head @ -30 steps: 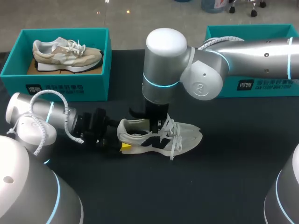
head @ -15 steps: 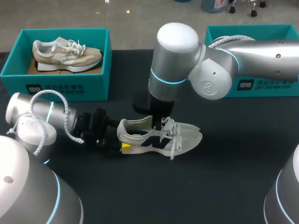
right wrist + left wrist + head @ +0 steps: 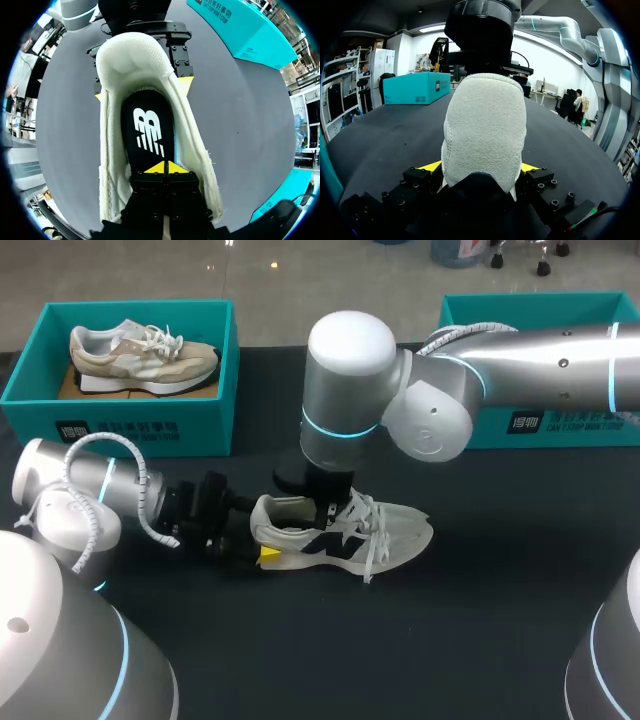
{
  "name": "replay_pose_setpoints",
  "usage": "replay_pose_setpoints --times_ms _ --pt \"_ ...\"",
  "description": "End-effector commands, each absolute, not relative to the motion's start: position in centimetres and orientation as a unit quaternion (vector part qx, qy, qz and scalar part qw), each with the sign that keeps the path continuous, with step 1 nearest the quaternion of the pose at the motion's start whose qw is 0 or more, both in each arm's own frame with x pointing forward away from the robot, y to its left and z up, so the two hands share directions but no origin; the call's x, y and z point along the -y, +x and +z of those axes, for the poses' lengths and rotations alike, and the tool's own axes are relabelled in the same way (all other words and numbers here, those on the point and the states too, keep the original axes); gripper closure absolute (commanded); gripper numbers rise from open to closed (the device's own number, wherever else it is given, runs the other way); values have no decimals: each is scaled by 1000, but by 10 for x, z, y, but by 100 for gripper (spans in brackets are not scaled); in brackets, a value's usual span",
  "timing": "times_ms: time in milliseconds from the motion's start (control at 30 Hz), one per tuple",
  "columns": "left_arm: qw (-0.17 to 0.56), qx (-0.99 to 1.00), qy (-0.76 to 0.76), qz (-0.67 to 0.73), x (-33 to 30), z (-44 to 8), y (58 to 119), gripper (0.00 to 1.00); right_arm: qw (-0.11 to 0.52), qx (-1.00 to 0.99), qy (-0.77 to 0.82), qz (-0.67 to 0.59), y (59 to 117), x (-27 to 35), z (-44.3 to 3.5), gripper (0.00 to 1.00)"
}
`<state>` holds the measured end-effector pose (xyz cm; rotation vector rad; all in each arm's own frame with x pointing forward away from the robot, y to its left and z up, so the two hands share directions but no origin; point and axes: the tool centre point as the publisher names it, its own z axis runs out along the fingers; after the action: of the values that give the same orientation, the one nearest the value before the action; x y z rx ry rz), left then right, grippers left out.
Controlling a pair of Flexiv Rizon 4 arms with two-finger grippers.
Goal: Take the shoe out of the shoebox, open the shoe tongue, remove and reinsert the insole, then place the shoe into the shoebox
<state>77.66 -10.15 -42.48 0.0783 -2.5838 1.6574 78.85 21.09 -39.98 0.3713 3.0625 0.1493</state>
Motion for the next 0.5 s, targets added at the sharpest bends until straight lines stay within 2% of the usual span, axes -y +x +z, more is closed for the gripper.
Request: replay_pose_setpoints --times_ms 33,100,133,167,200,333,500 --pt "36 842 25 537 100 -429 777 100 29 -988 142 48 788 -214 -401 100" --pt "36 842 25 537 100 -429 777 100 28 -986 153 53 789 -215 -401 100" --pt "36 842 25 537 100 -429 777 100 27 -986 153 55 790 -216 -401 93" --pt "36 842 25 537 100 -429 777 100 27 -986 154 56 790 -218 -401 76" --pt "36 842 25 537 100 -429 777 100 27 -986 154 57 790 -219 -400 68" --pt "36 842 25 537 100 -429 777 100 22 -986 155 61 791 -223 -403 64" --pt "36 842 25 537 100 -429 777 100 7 -985 157 67 792 -225 -416 53"
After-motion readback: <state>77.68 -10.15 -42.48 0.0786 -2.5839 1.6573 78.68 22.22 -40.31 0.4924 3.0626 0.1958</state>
